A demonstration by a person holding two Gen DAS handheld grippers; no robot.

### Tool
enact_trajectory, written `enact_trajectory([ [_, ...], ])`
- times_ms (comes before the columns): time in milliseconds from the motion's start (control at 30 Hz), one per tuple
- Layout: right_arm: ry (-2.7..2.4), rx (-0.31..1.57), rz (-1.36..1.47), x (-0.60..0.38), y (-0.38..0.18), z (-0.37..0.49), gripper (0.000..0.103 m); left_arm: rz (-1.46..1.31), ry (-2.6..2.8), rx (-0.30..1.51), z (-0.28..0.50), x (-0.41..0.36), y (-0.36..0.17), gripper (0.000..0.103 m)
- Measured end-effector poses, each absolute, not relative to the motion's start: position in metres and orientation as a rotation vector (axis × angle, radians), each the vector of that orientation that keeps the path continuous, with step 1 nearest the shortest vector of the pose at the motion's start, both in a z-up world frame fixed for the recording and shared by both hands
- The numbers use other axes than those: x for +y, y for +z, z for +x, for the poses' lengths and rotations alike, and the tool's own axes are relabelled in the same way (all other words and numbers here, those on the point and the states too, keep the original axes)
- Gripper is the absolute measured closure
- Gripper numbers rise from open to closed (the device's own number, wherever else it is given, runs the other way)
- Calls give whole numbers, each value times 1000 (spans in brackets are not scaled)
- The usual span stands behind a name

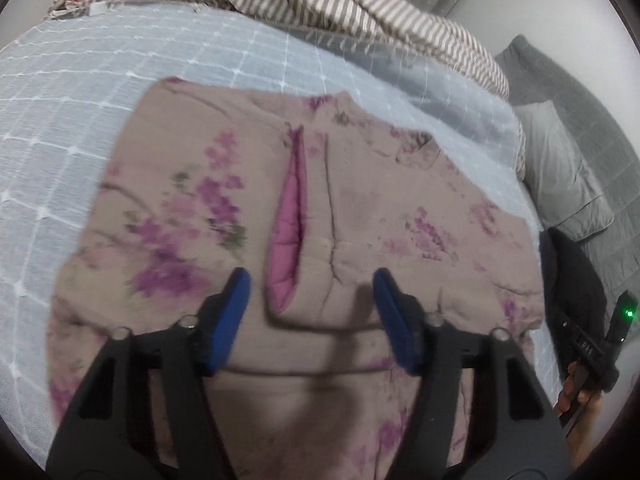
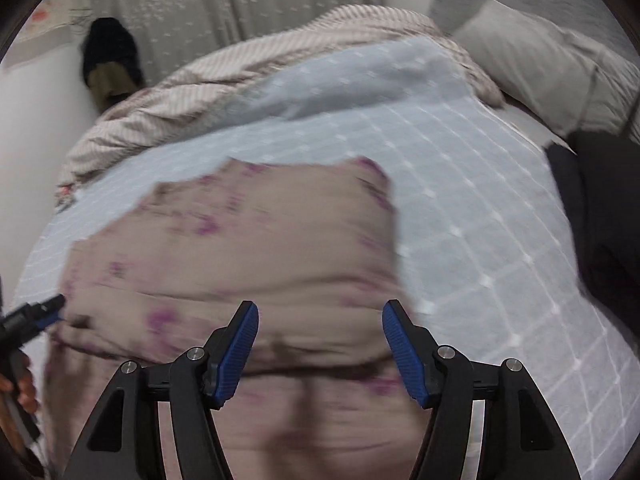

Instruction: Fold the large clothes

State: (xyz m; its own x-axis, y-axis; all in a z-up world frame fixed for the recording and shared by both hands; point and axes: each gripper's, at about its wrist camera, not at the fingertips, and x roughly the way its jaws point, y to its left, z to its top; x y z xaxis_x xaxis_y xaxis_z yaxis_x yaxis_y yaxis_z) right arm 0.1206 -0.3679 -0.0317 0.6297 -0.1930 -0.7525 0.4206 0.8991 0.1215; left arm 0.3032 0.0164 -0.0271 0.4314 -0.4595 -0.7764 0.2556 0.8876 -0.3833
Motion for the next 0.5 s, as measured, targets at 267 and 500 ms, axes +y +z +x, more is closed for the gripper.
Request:
enact_trajectory([
  [267, -337, 893, 296, -399, -84, 113, 37, -208, -378, 780, 263, 16, 7, 89],
  [500, -335, 832, 314, -401, -76, 113, 37, -97, -238, 881, 271, 29, -31, 73],
])
